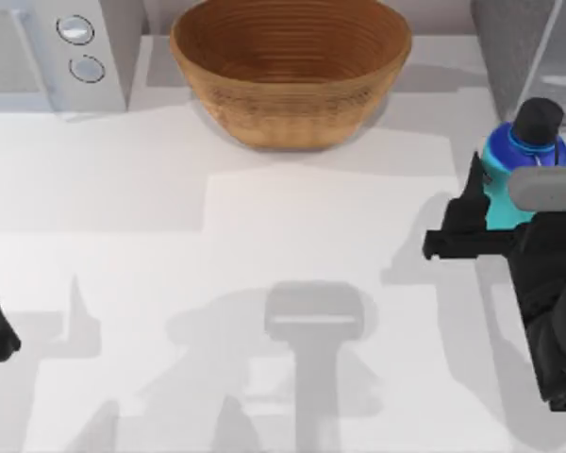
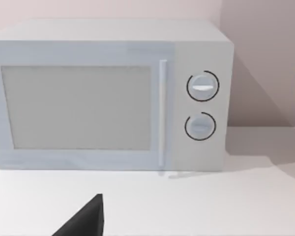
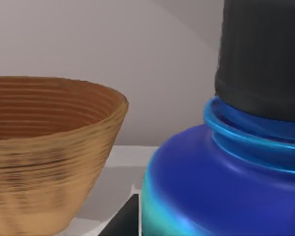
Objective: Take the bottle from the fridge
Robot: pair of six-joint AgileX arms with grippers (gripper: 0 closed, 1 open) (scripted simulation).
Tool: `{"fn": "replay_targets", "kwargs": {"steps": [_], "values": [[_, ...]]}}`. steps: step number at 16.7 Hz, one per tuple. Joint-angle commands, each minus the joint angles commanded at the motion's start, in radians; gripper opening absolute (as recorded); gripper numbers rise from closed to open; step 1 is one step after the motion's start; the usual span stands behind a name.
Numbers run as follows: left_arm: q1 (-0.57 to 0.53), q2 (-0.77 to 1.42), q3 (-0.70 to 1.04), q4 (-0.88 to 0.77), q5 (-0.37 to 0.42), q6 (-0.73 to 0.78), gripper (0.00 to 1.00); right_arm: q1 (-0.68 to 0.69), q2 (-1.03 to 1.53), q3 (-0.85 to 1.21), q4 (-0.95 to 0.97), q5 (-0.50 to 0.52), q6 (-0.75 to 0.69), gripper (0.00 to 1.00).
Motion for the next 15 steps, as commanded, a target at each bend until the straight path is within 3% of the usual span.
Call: {"fn": "replay_targets", "kwargs": {"steps": [8,15], "values": [[0.0,0.0,0.0,0.0,0.0,0.0,1.0,0.255,0.464,0.117,0.36,0.26,0.006,0.0],[0.0,0.0,0.0,0.0,0.0,0.0,1.0,0.292,0.527,0.132,0.41,0.295,0.005,0.0]]}}
